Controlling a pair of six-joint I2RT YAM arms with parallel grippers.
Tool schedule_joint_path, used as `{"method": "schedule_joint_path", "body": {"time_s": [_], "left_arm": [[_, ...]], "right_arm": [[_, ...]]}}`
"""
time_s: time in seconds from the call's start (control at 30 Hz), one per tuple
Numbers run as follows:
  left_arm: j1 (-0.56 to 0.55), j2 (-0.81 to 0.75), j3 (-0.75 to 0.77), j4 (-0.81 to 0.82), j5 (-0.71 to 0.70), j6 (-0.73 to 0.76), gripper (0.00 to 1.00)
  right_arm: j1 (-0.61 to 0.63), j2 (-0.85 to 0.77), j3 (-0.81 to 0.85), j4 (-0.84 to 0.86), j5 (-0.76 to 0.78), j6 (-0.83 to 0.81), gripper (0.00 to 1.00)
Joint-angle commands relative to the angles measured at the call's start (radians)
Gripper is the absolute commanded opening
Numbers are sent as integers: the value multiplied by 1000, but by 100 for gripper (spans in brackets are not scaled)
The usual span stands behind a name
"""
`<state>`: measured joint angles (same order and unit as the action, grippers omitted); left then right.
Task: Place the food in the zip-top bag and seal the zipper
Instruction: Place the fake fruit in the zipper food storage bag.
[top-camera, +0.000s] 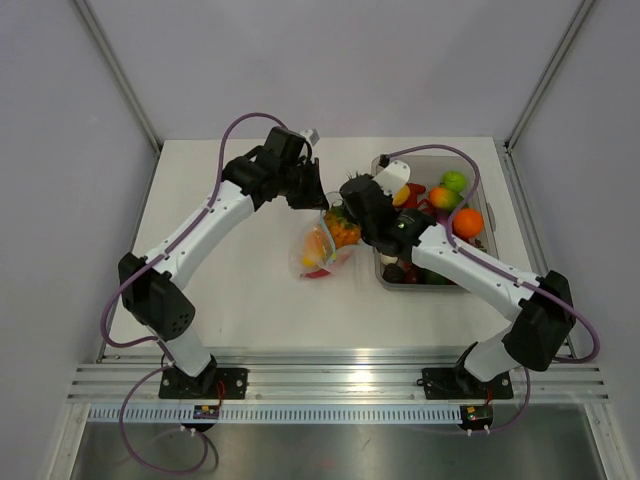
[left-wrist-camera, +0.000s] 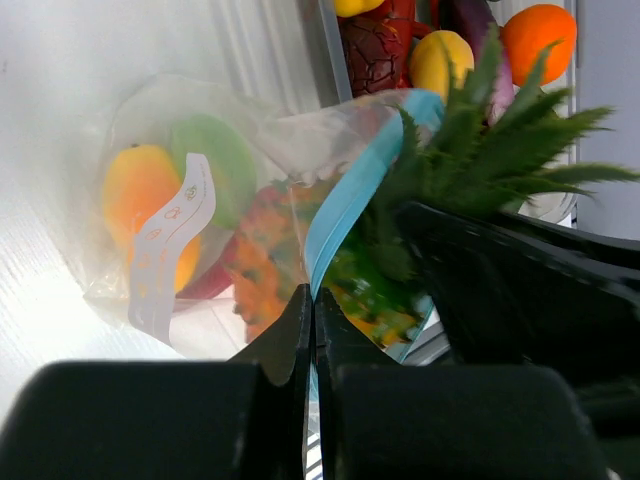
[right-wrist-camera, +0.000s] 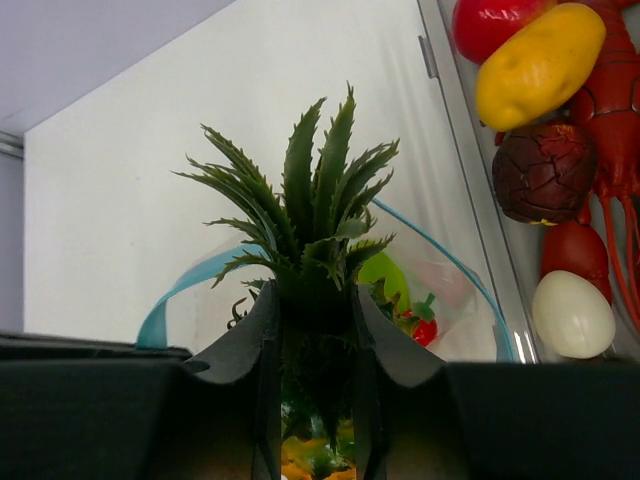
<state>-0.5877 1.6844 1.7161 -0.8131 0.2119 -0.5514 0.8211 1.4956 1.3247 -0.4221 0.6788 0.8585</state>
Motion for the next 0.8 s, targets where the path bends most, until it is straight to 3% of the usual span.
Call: {"method": "schedule_joint_path", "body": {"time_s": [0.0,0.23,0.37,0.53,0.67,0.77], "left_arm": [[-6,-5,8,66,53,-15,0],[-6,1,2,78,58,-21,0],[-6,8,0,83,57,-19,0],[-4,8,-9,89,58,-18,0],[0,3,-12,89,63,-13,0],[5,-5,-21,95,63,-15,0]], "right_arm": [[15,15,16,-6,103,57,0],[13,-15,10,23,47,-5,2],[18,-5,14,14,-65,-67,42],[18,-66,8,-56,-105,-127,70],[16,-144,8,-136,-67,-162,79],[0,-213,-11,-159,-42,-153,79]]}}
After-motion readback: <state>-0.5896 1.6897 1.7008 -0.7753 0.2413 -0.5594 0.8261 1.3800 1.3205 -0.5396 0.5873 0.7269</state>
